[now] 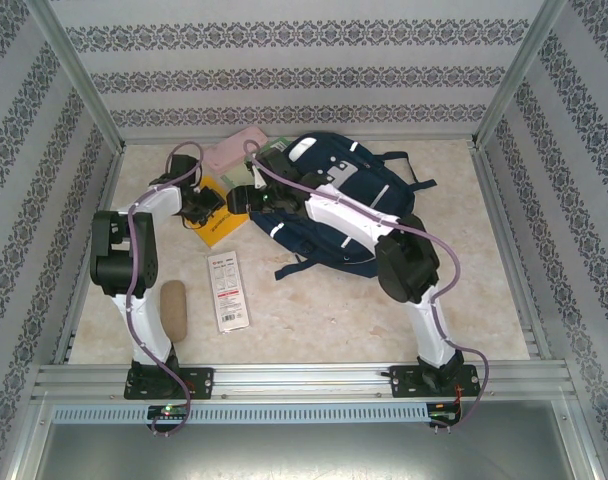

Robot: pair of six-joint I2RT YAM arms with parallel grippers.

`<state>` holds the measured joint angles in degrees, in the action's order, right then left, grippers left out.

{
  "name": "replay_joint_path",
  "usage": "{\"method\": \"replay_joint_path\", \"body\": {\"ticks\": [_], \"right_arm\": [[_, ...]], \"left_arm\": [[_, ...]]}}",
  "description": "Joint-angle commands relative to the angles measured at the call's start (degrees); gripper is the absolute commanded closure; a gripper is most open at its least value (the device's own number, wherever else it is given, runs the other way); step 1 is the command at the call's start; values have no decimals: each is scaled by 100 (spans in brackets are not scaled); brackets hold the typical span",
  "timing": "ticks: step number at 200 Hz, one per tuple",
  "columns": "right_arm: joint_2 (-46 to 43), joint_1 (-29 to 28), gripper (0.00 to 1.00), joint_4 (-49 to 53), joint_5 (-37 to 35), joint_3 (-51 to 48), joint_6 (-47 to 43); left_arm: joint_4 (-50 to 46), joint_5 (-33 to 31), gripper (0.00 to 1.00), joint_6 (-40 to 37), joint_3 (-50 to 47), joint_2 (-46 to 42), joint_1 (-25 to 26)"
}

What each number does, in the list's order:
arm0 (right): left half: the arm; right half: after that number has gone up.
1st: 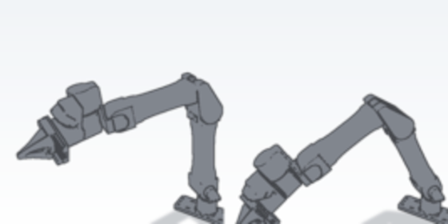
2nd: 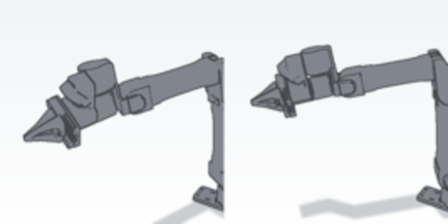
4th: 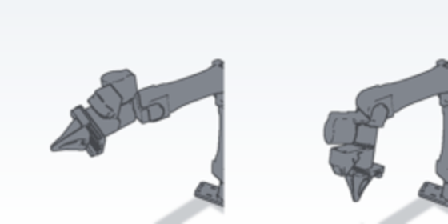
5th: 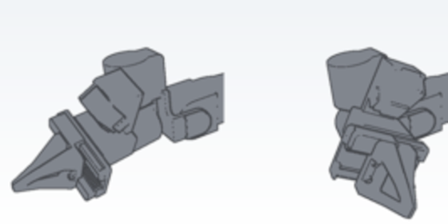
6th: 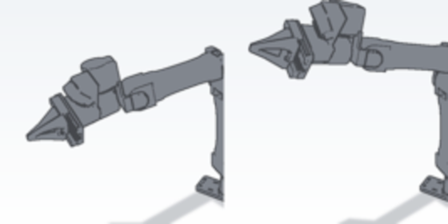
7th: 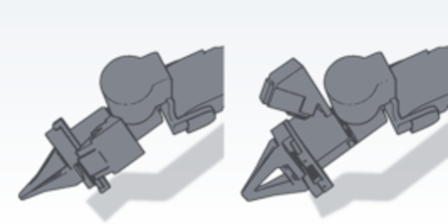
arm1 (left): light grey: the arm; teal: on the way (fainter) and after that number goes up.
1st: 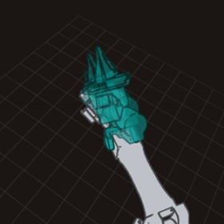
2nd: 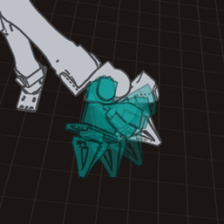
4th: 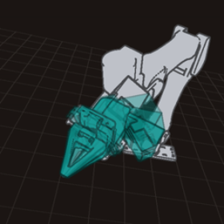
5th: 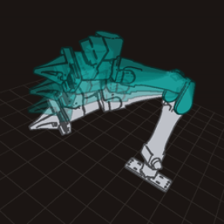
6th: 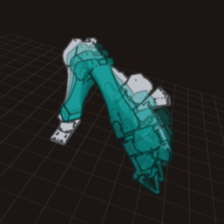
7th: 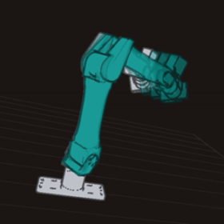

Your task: Pack books, pencil case, and school supplies into a backpack

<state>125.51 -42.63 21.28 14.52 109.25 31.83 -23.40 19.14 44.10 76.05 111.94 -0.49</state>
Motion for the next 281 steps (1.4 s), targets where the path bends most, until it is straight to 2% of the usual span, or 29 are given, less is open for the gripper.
{"method": "replay_joint_path", "body": {"ticks": [1, 21, 46, 63, 85, 104, 134, 193, 228, 281], "right_arm": [[341, -54, 30, 101, 256, 446, 113], [614, -80, 37, 124, 333, 676, 127], [911, -166, 39, 237, 211, 922, 30], [1166, -200, 43, 343, 193, 1146, -26], [1500, -210, 46, 473, 12, 1475, -135], [1695, -215, 48, 421, -238, 1648, -200], [2124, -211, 49, 500, -497, 2177, -355], [2627, -142, 48, 806, -1043, 2632, -359], [2913, -154, 48, 996, -493, 2903, -291], [3032, -352, 54, 968, 865, 2935, -123]], "left_arm": [[-217, -80, 59, 140, -288, -92, 23], [-440, -376, 60, -82, -656, -402, -16], [-543, -387, 59, -335, -1028, -756, -197], [-561, -201, 55, -517, -1080, -1004, -258], [-729, -282, 52, -587, -1073, -1349, -269], [-737, -325, 45, -547, -1206, -1587, -349], [-454, -357, 37, -414, -1641, -1754, -584], [428, 43, 35, -311, -2121, -1457, -680], [806, 260, 36, -252, -2219, -1316, -680], [945, 426, 38, -214, -2253, -1192, -689]]}}
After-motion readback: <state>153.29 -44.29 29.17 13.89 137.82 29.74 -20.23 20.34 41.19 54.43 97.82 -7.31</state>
